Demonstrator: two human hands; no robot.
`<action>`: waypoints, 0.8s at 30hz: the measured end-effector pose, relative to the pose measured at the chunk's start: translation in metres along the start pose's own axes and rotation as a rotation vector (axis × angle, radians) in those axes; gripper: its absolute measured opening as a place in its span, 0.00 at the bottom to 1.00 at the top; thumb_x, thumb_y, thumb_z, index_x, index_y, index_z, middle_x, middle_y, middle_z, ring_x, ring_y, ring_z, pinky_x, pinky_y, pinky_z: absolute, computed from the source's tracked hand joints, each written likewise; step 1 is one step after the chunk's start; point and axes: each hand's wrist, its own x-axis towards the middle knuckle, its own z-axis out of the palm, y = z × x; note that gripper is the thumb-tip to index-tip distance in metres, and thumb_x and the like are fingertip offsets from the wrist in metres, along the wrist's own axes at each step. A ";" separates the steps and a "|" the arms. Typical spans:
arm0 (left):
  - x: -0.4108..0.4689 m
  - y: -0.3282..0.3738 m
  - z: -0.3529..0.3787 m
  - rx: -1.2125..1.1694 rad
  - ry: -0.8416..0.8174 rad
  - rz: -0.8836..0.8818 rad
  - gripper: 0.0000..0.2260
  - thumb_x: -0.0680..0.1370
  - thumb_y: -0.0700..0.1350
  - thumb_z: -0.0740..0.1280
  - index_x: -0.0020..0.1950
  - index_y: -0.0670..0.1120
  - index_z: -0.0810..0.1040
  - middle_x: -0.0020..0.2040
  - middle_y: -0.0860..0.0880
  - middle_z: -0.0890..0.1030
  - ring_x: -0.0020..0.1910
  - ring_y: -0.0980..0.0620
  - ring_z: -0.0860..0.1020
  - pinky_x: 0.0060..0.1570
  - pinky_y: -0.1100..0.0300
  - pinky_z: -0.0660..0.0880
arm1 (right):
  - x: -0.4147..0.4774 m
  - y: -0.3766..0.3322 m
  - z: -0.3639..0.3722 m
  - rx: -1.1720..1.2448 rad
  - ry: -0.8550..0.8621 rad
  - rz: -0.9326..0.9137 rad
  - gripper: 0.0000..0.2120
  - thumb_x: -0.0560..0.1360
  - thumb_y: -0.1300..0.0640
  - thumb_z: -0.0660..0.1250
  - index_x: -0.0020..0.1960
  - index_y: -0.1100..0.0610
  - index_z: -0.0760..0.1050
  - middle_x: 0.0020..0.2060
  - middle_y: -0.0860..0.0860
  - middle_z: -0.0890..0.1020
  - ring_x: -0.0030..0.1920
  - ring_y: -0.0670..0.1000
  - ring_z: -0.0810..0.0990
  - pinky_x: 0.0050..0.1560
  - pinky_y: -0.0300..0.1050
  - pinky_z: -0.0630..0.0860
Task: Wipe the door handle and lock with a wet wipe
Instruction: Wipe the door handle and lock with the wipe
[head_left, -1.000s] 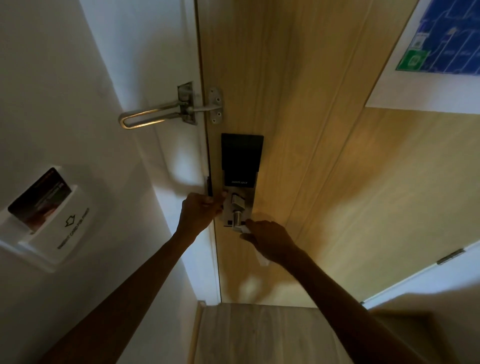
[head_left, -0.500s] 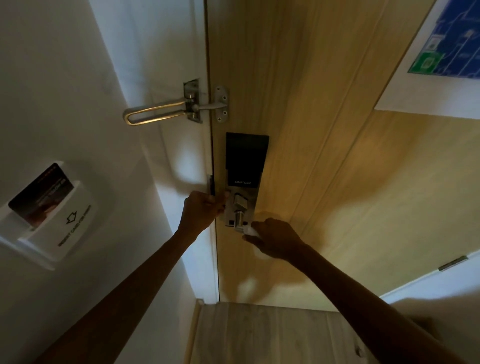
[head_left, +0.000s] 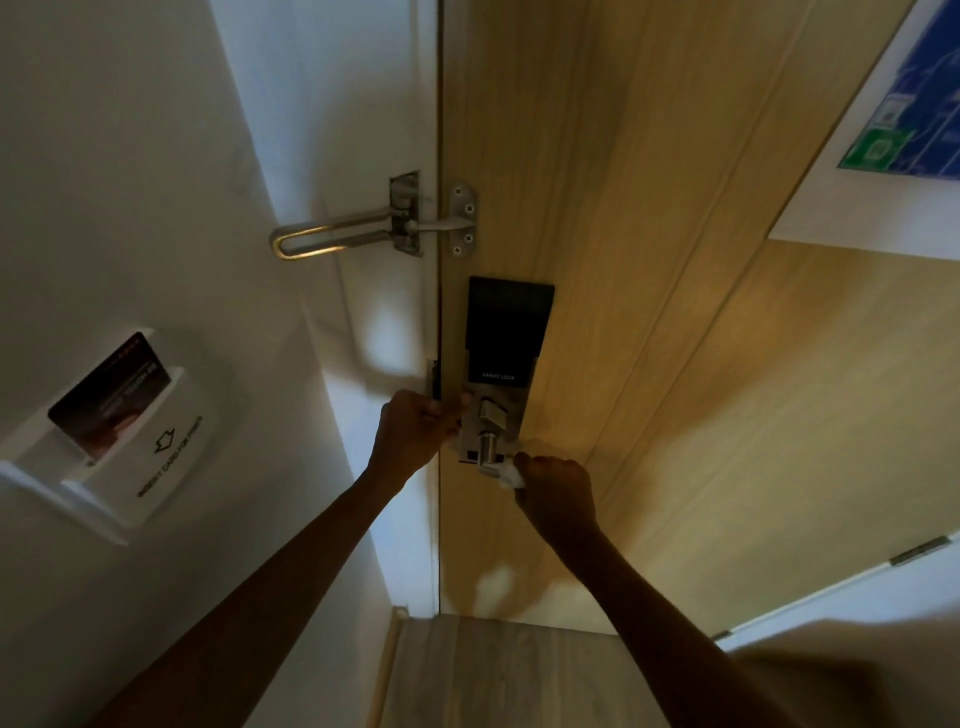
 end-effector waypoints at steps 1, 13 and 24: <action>0.000 0.000 0.000 0.005 0.004 0.004 0.15 0.73 0.54 0.73 0.30 0.48 0.83 0.37 0.43 0.87 0.40 0.49 0.87 0.49 0.44 0.83 | 0.001 0.001 0.000 0.013 -0.015 0.002 0.12 0.63 0.55 0.78 0.44 0.56 0.81 0.27 0.52 0.81 0.26 0.52 0.80 0.29 0.42 0.77; -0.001 -0.001 0.003 0.076 0.057 0.050 0.20 0.75 0.54 0.72 0.37 0.36 0.84 0.35 0.41 0.86 0.37 0.48 0.86 0.49 0.45 0.83 | 0.019 0.041 -0.019 0.105 -0.482 0.139 0.12 0.75 0.46 0.64 0.42 0.55 0.71 0.36 0.51 0.73 0.34 0.49 0.72 0.28 0.39 0.63; -0.005 0.006 0.004 0.214 0.071 0.139 0.22 0.77 0.54 0.69 0.38 0.35 0.84 0.35 0.40 0.85 0.36 0.47 0.85 0.47 0.54 0.81 | 0.022 0.007 -0.017 0.090 -0.397 0.135 0.12 0.76 0.48 0.63 0.44 0.57 0.73 0.41 0.54 0.79 0.40 0.55 0.79 0.35 0.42 0.67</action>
